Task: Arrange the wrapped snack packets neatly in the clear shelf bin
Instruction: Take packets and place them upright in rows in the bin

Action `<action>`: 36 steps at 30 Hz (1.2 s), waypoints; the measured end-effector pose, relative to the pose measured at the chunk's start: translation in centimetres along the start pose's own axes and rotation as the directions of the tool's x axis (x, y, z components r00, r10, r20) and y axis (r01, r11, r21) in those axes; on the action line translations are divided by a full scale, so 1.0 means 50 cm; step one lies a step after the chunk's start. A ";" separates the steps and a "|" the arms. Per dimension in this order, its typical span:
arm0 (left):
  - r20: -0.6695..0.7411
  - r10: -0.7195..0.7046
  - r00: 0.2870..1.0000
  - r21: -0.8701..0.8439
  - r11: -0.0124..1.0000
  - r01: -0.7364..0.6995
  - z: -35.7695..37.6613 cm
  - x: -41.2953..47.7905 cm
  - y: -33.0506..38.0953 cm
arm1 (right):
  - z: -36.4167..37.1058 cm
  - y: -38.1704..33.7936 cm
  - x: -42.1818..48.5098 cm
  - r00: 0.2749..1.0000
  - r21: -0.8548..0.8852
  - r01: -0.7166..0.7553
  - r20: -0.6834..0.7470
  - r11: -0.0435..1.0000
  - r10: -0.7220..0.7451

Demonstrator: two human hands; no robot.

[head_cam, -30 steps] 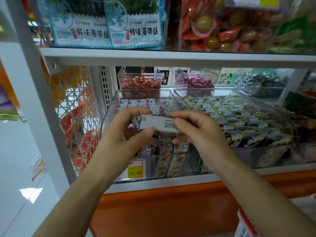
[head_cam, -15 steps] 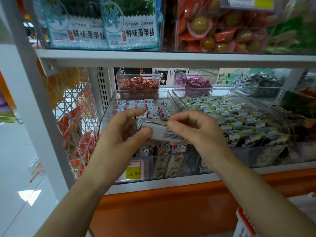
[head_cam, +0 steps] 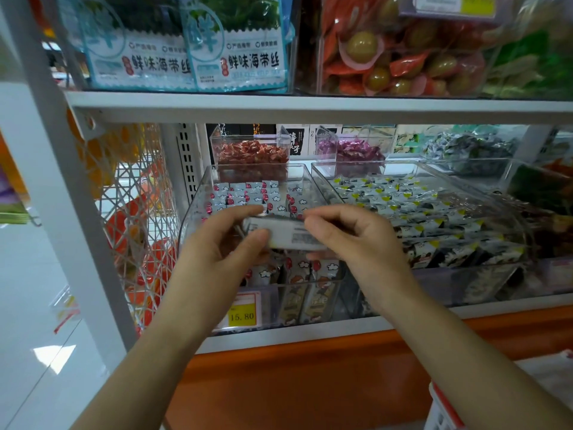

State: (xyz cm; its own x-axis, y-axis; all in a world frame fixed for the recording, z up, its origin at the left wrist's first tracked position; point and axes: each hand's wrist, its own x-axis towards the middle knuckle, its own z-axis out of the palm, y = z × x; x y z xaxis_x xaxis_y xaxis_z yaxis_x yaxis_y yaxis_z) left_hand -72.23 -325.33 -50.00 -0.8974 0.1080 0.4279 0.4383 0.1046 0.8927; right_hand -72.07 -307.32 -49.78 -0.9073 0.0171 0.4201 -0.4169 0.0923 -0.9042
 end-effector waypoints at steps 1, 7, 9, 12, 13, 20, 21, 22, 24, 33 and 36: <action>-0.048 -0.019 0.999 -0.020 1.000 0.018 -0.002 0.003 0.000 | 0.000 0.003 0.000 1.000 -0.002 -0.006 0.028 1.000 0.006; -0.123 0.079 0.989 0.366 0.930 -0.029 -0.030 0.027 0.005 | 0.018 0.006 0.009 0.992 -0.061 0.081 -0.096 0.995 -0.087; -0.096 0.251 0.963 0.705 0.700 -0.112 -0.061 0.050 -0.001 | 0.018 0.007 0.029 0.978 -0.059 0.079 -0.190 0.995 -0.089; -0.006 0.112 0.994 0.870 0.490 -0.050 -0.083 0.065 -0.030 | 0.027 0.009 0.075 0.966 -0.168 0.073 -0.233 0.983 -0.112; 0.019 0.033 0.999 0.897 0.441 -0.032 -0.079 0.063 -0.043 | 0.034 0.010 0.092 0.971 -0.218 0.072 -0.210 0.973 -0.119; 0.066 -0.016 0.998 0.919 0.391 -0.054 -0.072 0.057 -0.073 | 0.101 0.015 0.213 0.979 -0.533 0.184 0.026 0.826 -0.202; 0.074 -0.012 0.997 0.913 0.404 -0.063 -0.073 0.057 -0.075 | 0.110 0.018 0.225 0.977 -0.575 0.212 0.094 0.790 -0.193; 0.085 -0.008 0.996 0.905 0.419 -0.073 -0.074 0.057 -0.075 | 0.120 0.022 0.235 0.972 -0.615 0.234 0.165 0.753 -0.167; 0.102 0.002 0.995 0.882 0.463 -0.091 -0.076 0.056 -0.075 | 0.140 0.032 0.248 0.958 -0.689 0.264 0.268 0.675 -0.102; 0.102 -0.024 0.995 0.747 0.662 -0.060 -0.090 0.058 -0.079 | 0.171 0.071 0.252 0.870 -0.802 0.307 0.455 0.512 0.190; 0.103 -0.029 0.994 0.748 0.661 -0.058 -0.092 0.058 -0.080 | 0.161 0.060 0.272 0.926 -0.716 0.232 0.370 0.658 0.076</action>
State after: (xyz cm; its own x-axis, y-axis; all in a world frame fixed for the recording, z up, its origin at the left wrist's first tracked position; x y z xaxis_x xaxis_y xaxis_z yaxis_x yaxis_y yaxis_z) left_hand -76.83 -329.96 -51.66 -0.8996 0.2060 0.3851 0.3806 0.8022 0.4600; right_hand -86.08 -314.81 -47.41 -0.8920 -0.3453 0.2918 -0.4460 0.7777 -0.4430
